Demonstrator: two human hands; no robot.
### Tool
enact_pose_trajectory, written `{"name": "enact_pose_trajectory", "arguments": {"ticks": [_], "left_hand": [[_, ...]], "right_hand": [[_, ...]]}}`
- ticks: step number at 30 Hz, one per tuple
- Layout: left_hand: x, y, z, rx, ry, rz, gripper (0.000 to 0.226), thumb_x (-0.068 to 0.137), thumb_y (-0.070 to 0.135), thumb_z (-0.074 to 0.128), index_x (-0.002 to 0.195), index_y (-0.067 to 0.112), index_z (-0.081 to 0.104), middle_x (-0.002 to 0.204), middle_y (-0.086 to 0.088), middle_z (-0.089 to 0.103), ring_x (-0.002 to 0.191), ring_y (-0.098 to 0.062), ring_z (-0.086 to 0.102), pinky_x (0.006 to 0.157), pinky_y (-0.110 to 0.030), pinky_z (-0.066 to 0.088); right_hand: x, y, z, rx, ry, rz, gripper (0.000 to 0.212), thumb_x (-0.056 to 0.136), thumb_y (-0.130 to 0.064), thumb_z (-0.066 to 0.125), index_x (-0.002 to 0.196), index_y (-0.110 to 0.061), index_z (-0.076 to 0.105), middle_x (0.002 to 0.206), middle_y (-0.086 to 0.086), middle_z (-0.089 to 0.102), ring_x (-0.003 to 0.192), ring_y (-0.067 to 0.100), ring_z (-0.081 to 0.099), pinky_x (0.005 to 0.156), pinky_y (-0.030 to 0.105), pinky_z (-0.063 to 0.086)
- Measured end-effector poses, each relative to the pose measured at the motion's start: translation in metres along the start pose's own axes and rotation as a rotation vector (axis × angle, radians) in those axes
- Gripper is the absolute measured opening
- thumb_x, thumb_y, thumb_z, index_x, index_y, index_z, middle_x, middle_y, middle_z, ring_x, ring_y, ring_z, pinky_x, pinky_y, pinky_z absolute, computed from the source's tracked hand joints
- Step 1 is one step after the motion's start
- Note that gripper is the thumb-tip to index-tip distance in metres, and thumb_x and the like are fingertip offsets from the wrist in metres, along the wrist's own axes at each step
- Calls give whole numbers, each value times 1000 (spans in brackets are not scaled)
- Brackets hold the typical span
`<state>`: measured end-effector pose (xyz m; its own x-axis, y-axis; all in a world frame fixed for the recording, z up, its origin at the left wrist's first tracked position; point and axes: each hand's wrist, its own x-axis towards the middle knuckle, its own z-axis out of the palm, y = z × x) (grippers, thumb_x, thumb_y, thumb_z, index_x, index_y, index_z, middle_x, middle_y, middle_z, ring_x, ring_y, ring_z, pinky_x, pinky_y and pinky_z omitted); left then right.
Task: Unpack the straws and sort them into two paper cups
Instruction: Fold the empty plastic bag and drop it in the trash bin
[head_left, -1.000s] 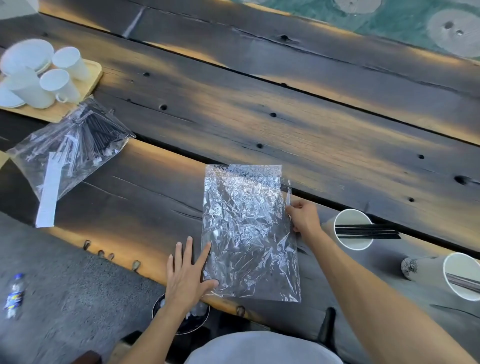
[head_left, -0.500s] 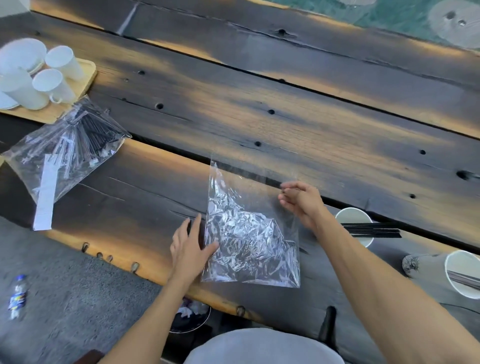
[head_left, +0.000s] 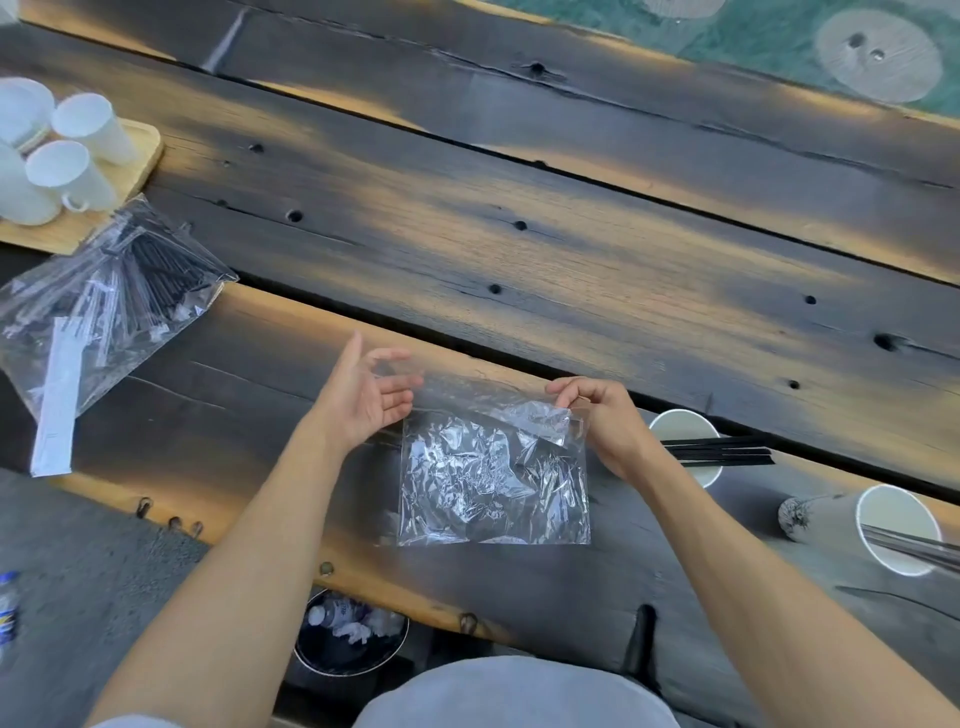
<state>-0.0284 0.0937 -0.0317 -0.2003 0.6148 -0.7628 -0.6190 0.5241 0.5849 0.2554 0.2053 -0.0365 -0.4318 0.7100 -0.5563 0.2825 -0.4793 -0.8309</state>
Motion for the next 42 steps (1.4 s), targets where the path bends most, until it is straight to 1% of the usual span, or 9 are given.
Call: {"name": "enact_pose_trajectory", "arguments": {"ticks": [5,7,13,21,28,33,37,40,42], "left_hand": [[-11,-3,-15,83,-14,65,10,95,8,57,89,7,65,87,-11,69,65,-16,66,64,-28,57],[-17,-12,-21,147,11,108,16,90,-9,56,87,3,65,86,-12,68,65,-17,67,65,-28,59],[-34,-54,-27,238,102,155,22,83,-18,62,95,1,65,93,-13,69,80,-24,69,70,-29,59],[-50,-86,-23,354,180,178,30,81,-15,66,99,9,66,109,-9,70,85,-21,68,69,-32,52],[-56,-98,-22,264,142,170,64,80,-24,55,126,20,51,110,-10,71,58,-9,63,56,-29,44],[-53,-106,-35,198,29,113,84,73,-27,49,133,32,51,127,-2,67,59,-19,42,57,-36,35],[-53,-105,-36,259,-44,92,88,75,-28,47,139,32,46,144,6,53,58,-17,44,55,-32,36],[-53,-105,-39,309,-67,67,89,76,-29,45,143,31,43,153,9,42,78,-36,61,55,-27,43],[-52,-106,-43,278,-37,59,95,75,-30,45,149,30,39,157,9,36,98,-43,63,54,-25,47]], "right_hand": [[-14,-2,-1,175,56,75,36,84,21,39,77,5,71,130,8,55,110,34,64,65,38,60],[-24,1,-3,274,71,94,34,91,14,34,89,9,68,126,9,55,105,41,67,69,37,61],[-57,16,0,396,98,164,25,101,-19,51,121,-8,62,125,9,57,102,41,69,83,47,59],[-73,21,-7,505,75,358,63,93,-62,44,114,-4,58,105,23,70,81,36,72,74,44,58],[-71,12,-5,351,17,406,8,90,-9,59,92,-2,61,101,23,63,72,32,70,71,41,58],[-53,3,0,386,65,537,55,97,-52,44,109,-1,59,114,23,64,89,33,66,78,45,54],[-32,-6,12,-65,47,518,53,96,-40,55,113,9,63,105,23,72,75,26,68,94,47,38],[-15,4,8,-178,112,496,26,90,-3,56,102,20,62,87,27,71,62,33,71,72,46,45],[-8,9,4,-190,169,482,17,92,0,50,96,10,64,83,24,69,59,29,68,61,39,53]]}}
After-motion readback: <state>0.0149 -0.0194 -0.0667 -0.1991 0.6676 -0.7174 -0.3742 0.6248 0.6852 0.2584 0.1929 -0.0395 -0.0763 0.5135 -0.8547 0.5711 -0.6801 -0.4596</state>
